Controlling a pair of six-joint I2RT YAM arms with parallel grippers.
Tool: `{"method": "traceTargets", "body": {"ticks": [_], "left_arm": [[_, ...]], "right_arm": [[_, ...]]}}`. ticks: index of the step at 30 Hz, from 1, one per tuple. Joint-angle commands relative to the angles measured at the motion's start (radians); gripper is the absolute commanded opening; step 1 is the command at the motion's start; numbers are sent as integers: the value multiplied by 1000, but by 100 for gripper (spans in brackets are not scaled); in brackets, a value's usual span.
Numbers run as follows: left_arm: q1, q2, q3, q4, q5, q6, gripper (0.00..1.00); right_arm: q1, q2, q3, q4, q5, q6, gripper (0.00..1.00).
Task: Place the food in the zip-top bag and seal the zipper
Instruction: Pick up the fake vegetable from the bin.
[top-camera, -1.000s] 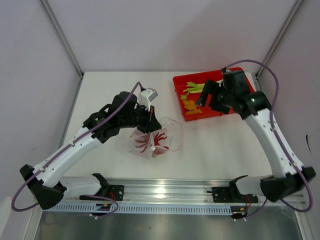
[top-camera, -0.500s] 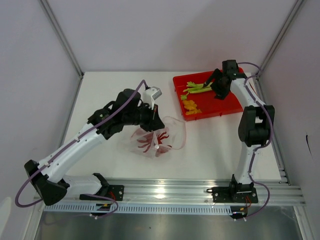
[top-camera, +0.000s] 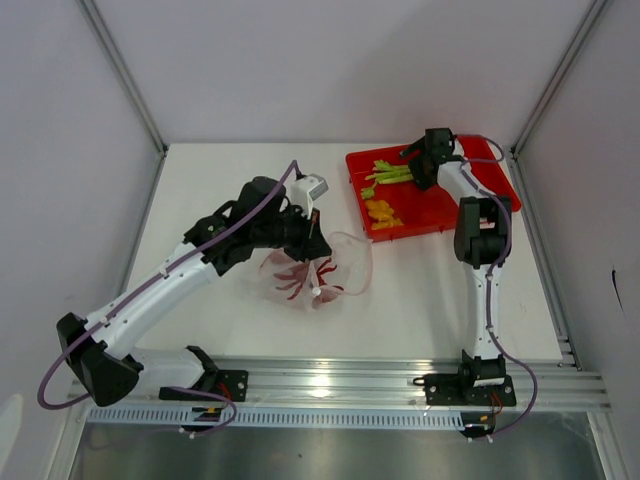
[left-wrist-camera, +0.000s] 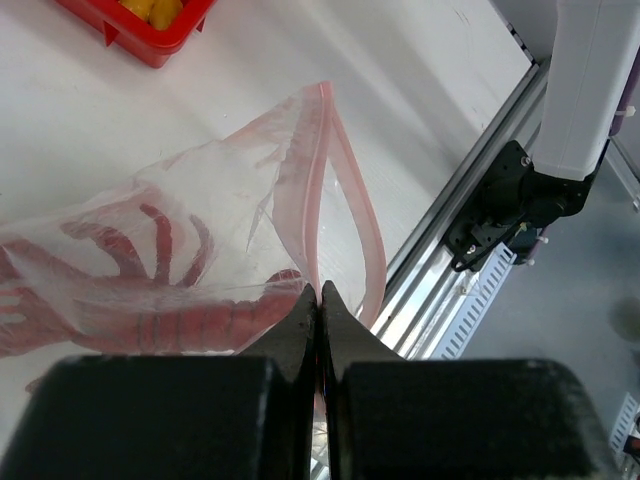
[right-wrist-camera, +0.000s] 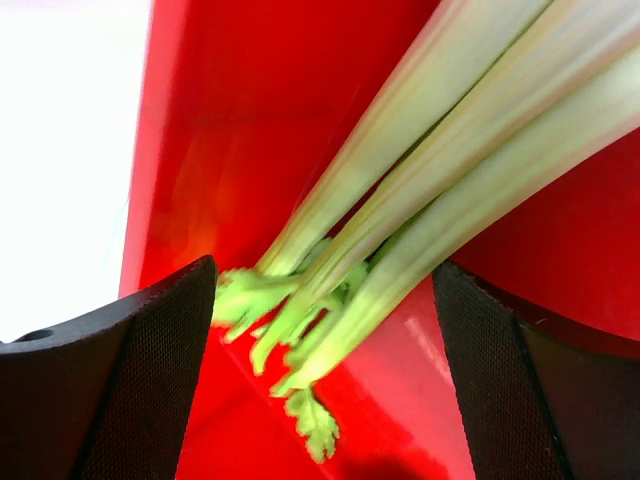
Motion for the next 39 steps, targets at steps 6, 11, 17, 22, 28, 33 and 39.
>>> {"method": "traceTargets", "body": {"ticks": [6, 11, 17, 22, 28, 33, 39], "left_arm": [[20, 16, -8, 69, 74, 30, 1], [25, 14, -15, 68, 88, 30, 0], [31, 6, -16, 74, 100, 24, 1], [33, 13, -18, 79, 120, 8, 1], [31, 2, -19, 85, 127, -10, 1], [31, -3, -25, 79, 123, -16, 1], [33, -20, -41, 76, 100, -19, 1]], "right_arm": [[13, 64, 46, -3, 153, 103, 90], [12, 93, 46, -26, 153, 158, 87], [1, 91, -8, -71, 177, 204, 70], [-11, 84, -66, -26, 136, 207, 41], [-16, 44, -175, 95, 58, 172, 9], [-14, -22, -273, 227, 26, 132, 0], [-11, -165, -327, 272, 13, 34, 0]]}}
